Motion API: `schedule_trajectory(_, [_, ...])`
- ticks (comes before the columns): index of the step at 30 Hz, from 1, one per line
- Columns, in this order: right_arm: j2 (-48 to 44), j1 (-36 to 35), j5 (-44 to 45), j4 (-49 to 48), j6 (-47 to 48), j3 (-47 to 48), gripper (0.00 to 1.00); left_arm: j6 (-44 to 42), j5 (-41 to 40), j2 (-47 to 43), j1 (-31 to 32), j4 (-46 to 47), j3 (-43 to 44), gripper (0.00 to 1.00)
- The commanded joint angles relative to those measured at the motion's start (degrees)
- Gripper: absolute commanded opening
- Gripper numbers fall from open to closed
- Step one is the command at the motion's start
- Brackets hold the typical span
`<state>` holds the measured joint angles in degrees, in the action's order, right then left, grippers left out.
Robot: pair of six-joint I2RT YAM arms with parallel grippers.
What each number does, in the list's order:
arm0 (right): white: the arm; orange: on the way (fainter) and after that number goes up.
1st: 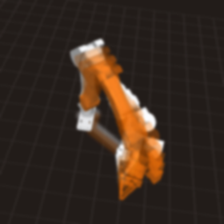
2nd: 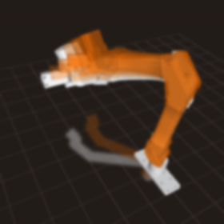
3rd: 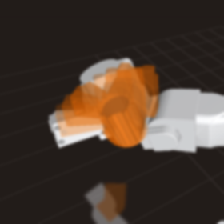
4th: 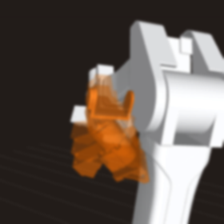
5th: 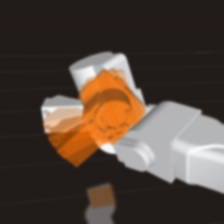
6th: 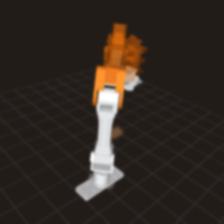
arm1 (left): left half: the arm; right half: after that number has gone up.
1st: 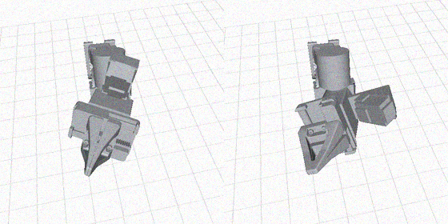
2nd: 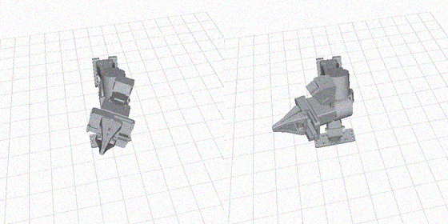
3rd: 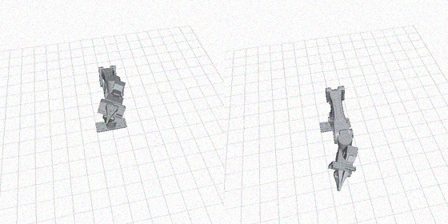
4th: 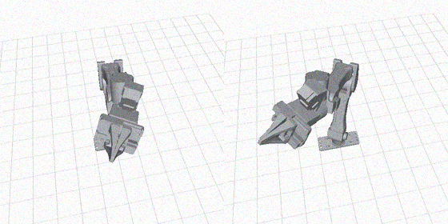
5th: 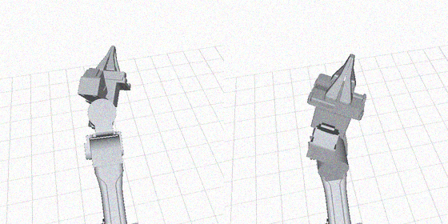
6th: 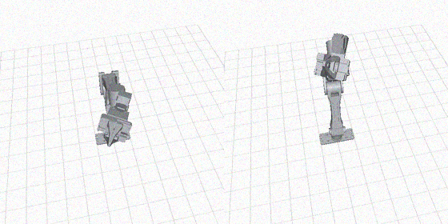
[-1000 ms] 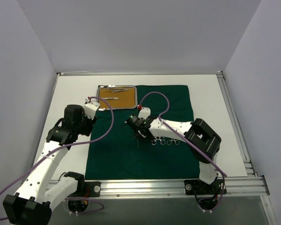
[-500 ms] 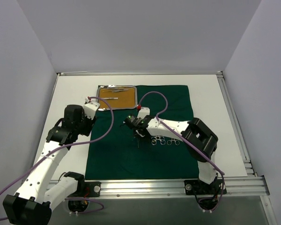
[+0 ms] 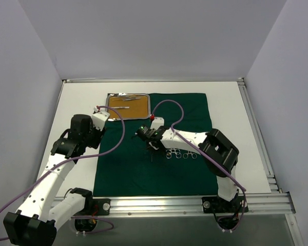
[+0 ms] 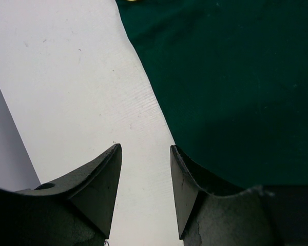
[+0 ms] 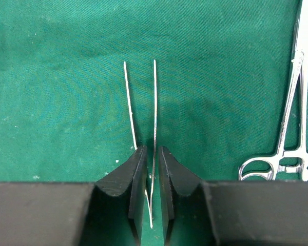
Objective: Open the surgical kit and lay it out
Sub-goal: Adjust the medical item in the surgical kit, then pick up the medical item from the container.
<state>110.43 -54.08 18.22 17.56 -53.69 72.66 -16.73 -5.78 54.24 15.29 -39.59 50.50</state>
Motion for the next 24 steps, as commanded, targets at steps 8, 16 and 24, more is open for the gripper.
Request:
schedule_trajectory(8, [-6.6, 0.2, 2.8, 1.9, 9.2, 6.1, 0.18, 0.3, 0.2, 1.7, 0.0, 0.7, 3.7, 0.52])
schedule_trajectory(16, [-14.5, 11.1, -11.3, -4.0, 21.1, 4.6, 0.20, -0.5, 9.6, 15.8, -0.3, -8.6, 21.2, 0.52])
schedule_trajectory(24, [-16.0, 22.2, -17.6, -3.9, 30.6, 6.8, 0.21, -3.3, 11.0, 40.3, 1.1, -12.4, 48.1, 0.58])
